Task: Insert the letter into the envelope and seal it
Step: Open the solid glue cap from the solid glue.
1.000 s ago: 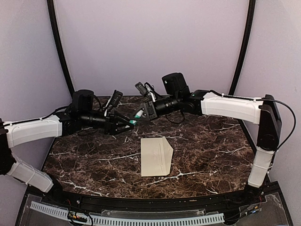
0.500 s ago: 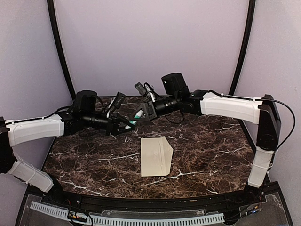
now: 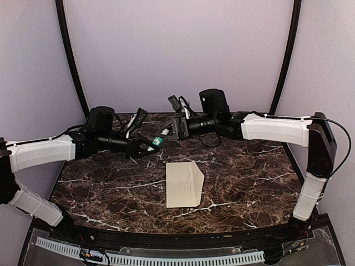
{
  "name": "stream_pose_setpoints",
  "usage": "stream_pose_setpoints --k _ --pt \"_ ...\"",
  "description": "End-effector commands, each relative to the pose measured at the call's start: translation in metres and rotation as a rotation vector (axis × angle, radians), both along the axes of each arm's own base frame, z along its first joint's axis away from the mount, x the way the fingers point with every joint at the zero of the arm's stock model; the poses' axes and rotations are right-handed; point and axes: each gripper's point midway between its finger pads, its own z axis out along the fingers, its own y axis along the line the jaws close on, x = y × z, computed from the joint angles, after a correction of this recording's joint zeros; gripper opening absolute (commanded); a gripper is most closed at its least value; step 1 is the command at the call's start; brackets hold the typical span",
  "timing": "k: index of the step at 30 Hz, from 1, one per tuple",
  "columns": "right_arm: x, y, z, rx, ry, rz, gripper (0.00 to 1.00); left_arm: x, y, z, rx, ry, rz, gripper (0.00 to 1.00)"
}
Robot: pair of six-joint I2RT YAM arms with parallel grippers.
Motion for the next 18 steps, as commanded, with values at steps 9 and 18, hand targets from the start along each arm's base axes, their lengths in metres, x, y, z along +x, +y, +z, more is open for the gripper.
stream_pose_setpoints --k 9,18 --pt "0.004 -0.014 0.033 0.119 -0.003 -0.048 0.49 0.006 0.001 0.016 -0.015 -0.050 0.036 0.00" --pt "0.000 -0.008 0.038 0.152 0.005 -0.019 0.34 0.007 0.001 0.013 -0.009 -0.043 0.040 0.00"
